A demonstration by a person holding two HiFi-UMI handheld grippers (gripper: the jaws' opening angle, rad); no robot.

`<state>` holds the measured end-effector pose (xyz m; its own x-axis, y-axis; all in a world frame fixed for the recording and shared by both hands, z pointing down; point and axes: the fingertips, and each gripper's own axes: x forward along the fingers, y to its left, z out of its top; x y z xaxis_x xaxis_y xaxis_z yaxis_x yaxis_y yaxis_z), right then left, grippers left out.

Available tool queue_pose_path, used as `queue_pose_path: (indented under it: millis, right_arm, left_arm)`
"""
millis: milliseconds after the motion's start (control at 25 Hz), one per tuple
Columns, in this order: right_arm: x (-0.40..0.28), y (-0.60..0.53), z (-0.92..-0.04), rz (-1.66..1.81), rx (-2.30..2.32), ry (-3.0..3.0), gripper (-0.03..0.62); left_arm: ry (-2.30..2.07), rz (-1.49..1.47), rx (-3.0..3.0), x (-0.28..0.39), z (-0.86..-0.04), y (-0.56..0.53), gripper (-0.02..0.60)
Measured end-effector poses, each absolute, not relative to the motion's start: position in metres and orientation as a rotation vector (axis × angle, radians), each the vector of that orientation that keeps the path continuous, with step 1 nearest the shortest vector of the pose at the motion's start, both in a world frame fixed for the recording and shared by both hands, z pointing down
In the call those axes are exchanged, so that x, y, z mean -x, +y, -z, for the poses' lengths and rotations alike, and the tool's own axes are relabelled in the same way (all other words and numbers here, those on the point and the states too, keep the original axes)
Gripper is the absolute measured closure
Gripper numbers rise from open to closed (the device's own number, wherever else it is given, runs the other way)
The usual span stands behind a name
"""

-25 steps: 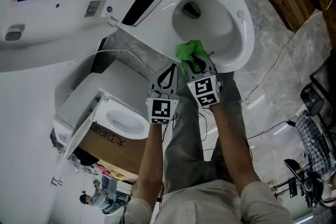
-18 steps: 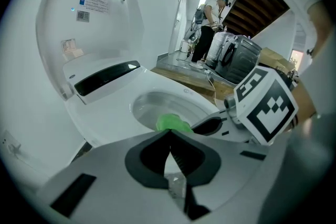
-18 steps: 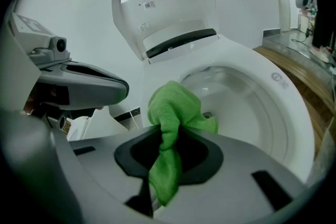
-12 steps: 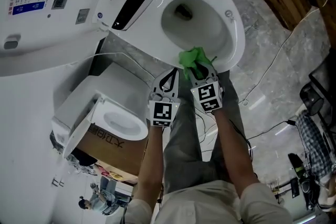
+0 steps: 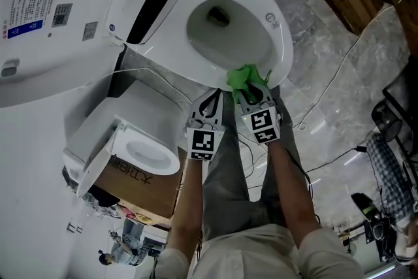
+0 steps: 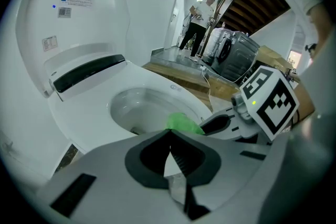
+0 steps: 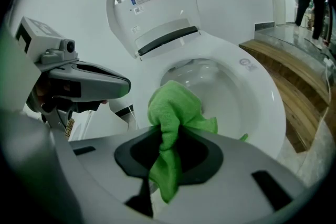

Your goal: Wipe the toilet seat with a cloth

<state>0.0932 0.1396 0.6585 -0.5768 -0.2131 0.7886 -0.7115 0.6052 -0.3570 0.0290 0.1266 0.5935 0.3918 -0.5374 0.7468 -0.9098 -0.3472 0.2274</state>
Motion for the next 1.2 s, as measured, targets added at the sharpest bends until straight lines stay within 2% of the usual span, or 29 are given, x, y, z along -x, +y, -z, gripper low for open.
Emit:
queue_pose_path:
  millis: [1200]
  right_arm:
    - [-0.193,0.116,-0.656,-0.947,-0.789,-2.053,0.503]
  left_arm:
    - [-1.184,-0.734,-2.026,-0.117,-0.595,0.093,0.569]
